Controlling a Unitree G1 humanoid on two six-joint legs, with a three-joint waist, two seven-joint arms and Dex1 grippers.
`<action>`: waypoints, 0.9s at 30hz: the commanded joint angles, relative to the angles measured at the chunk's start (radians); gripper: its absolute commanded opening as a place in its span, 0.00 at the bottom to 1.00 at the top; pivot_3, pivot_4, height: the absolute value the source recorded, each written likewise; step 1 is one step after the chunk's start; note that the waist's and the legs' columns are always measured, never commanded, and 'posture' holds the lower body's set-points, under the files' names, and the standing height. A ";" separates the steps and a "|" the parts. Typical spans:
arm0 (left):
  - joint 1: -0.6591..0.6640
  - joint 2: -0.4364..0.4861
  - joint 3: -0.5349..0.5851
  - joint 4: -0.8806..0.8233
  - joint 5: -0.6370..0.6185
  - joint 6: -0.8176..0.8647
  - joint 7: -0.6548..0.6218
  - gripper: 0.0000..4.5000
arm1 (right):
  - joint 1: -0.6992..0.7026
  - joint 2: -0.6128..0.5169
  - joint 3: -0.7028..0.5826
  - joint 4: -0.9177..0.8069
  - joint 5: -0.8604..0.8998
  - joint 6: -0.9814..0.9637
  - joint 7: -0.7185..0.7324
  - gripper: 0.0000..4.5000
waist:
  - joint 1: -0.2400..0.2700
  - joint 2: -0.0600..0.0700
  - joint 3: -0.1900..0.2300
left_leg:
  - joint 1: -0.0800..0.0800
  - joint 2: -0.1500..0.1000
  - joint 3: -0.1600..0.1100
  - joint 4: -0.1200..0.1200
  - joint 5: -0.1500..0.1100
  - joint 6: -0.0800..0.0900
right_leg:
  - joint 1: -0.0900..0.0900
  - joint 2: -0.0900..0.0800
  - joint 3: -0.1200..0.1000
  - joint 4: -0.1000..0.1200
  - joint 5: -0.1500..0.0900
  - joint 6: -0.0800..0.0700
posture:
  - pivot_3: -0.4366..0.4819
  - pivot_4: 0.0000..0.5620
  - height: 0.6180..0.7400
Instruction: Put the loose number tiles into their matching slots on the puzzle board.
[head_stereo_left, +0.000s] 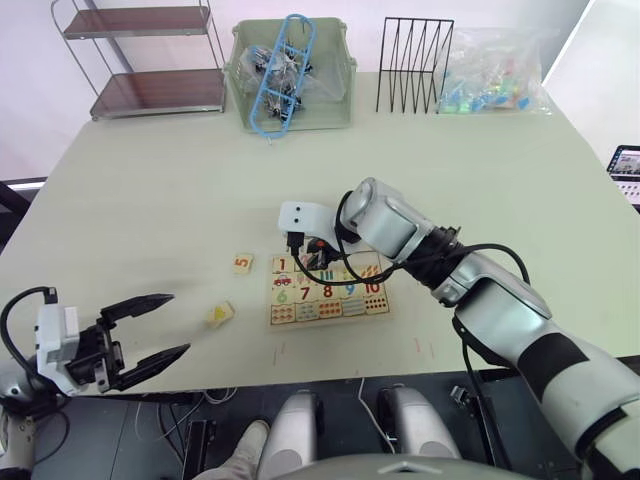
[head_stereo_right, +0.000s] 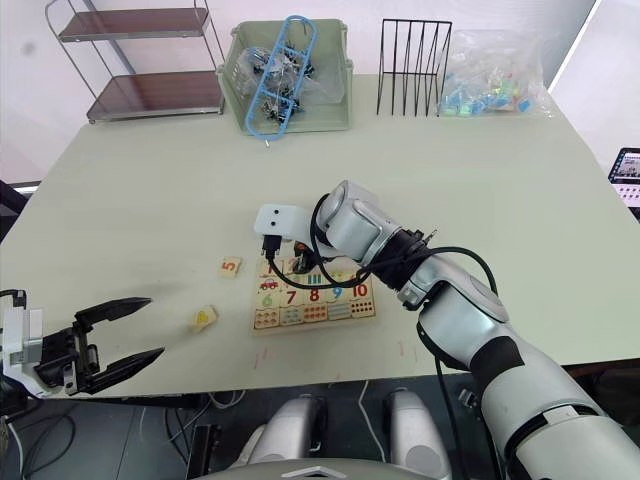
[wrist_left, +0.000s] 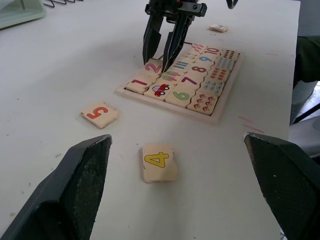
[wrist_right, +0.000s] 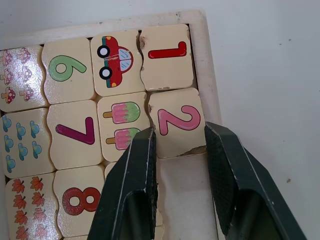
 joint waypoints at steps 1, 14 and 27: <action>-0.004 0.009 0.014 0.004 -0.005 -0.019 -0.015 1.00 | -0.016 0.012 -0.024 -0.011 0.002 -0.005 0.014 0.19 | 0.000 0.000 0.000 | 0.000 0.000 0.000 0.000 0.000 0.000 | 0.000 -0.001 0.000 0.000 0.000 0.000 | 0.48 0.27 1.00; -0.005 0.007 0.013 0.026 -0.004 -0.033 -0.025 1.00 | -0.025 0.024 -0.031 0.012 0.003 -0.004 0.027 0.19 | 0.000 0.000 0.000 | 0.000 0.000 0.000 0.000 0.000 0.000 | 0.000 -0.002 0.000 0.000 0.000 0.000 | 0.48 0.27 1.00; 0.001 0.007 0.013 0.037 -0.006 -0.043 -0.031 1.00 | -0.049 0.047 -0.046 0.065 0.010 -0.012 0.057 0.19 | -0.001 0.000 0.000 | 0.000 0.000 0.000 0.000 0.000 0.000 | 0.000 -0.002 0.000 0.000 0.000 0.000 | 0.48 0.27 1.00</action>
